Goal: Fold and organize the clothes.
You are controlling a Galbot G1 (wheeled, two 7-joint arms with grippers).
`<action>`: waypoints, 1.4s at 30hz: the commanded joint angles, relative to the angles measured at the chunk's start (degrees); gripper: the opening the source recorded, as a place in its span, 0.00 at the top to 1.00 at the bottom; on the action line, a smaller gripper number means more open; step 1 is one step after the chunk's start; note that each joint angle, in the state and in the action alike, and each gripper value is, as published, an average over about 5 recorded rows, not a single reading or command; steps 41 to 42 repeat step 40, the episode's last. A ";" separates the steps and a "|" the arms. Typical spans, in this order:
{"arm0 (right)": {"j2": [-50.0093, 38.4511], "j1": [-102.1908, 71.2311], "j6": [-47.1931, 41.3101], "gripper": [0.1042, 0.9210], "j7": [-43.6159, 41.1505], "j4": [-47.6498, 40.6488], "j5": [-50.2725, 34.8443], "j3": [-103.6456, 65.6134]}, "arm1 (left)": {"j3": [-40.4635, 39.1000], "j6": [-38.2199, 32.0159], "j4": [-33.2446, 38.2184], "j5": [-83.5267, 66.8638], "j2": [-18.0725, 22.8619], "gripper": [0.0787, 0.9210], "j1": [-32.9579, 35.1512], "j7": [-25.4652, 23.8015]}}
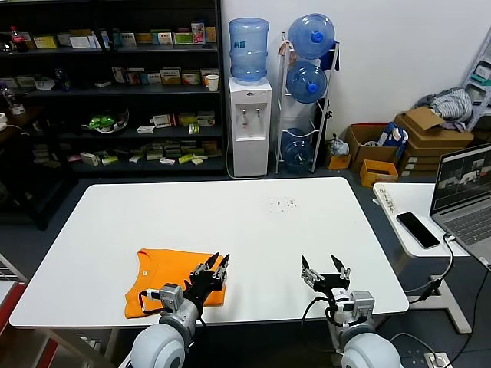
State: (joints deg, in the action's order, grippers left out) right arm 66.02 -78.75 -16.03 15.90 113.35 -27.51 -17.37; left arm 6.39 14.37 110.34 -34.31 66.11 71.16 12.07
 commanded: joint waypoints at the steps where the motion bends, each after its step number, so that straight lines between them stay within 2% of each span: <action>1: 0.68 -1.60 11.20 0.12 -12.87 -3.07 6.38 -2.69 | 21.15 -19.59 4.69 14.26 0.15 0.55 22.37 -11.58; 3: 1.15 -3.21 15.34 0.12 -14.49 -4.11 8.49 -3.39 | 28.43 -27.80 0.46 17.93 1.05 0.48 26.51 -14.12; 6: 2.52 -5.49 21.62 0.12 -17.08 -6.05 12.71 -4.88 | 35.99 -39.59 -6.88 22.28 3.16 0.38 28.52 -16.85; 8: 3.78 -6.75 25.41 0.12 -18.65 -7.14 14.66 -6.07 | 38.42 -44.55 -9.79 22.78 5.32 0.31 28.67 -18.50; 10: 4.99 -7.54 27.61 0.12 -19.79 -7.61 15.20 -7.12 | 39.21 -46.36 -10.26 21.50 8.00 0.25 28.33 -20.08; 14: 6.61 -8.09 29.46 0.12 -21.11 -7.89 15.10 -9.05 | 38.96 -46.50 -8.66 18.68 12.79 0.14 26.54 -22.65; 17: 6.74 -8.25 29.05 0.12 -21.56 -7.56 14.88 -9.97 | 38.39 -45.62 -8.25 16.90 14.29 0.12 24.89 -23.25; 24: 7.28 -8.86 27.89 0.12 -22.61 -6.85 12.98 -11.23 | 36.92 -43.36 -7.41 14.15 13.87 0.12 24.51 -23.91; 42: 8.09 -8.83 27.03 0.12 -22.31 -6.43 13.74 -11.02 | 36.50 -42.93 -7.45 14.54 13.95 0.12 24.58 -24.23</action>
